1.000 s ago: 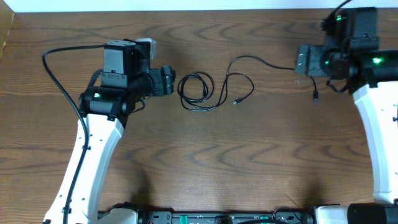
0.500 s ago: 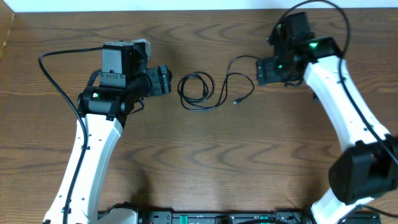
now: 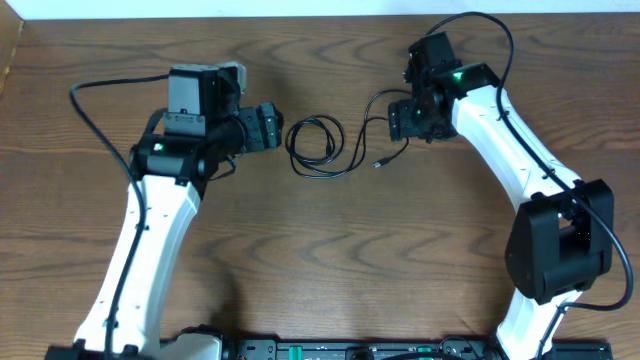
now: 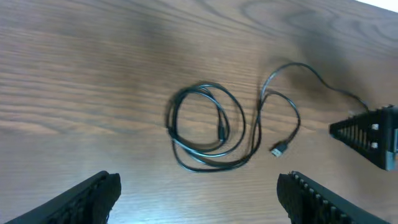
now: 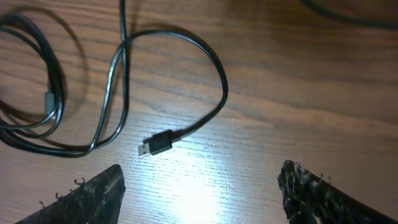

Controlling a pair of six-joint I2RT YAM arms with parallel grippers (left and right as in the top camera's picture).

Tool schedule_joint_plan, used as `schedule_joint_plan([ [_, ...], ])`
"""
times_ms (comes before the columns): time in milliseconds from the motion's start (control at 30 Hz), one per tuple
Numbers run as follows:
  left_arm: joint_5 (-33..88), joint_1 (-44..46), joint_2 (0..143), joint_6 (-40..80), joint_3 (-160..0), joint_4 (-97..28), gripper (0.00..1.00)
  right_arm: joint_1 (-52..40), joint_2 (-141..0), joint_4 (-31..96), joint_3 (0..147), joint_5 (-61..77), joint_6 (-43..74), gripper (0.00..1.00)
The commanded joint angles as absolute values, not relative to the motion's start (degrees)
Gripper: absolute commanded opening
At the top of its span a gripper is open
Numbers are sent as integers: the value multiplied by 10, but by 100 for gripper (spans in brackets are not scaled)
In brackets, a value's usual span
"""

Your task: Untangle cables

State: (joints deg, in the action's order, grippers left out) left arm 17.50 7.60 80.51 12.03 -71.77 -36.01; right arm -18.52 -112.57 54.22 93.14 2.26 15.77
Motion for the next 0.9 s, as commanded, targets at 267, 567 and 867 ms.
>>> schedule_joint_plan([
  [267, 333, 75, 947, 114, -715, -265, 86, -174, -1137, 572, 928, -74, 218, 80],
  [567, 350, 112, 1051, 115, -715, -220, 86, -149, -1137, 574, 928, -91, 218, 80],
  [867, 321, 204, 1095, 130, -715, -108, 86, -127, -1137, 598, 928, -91, 216, 81],
])
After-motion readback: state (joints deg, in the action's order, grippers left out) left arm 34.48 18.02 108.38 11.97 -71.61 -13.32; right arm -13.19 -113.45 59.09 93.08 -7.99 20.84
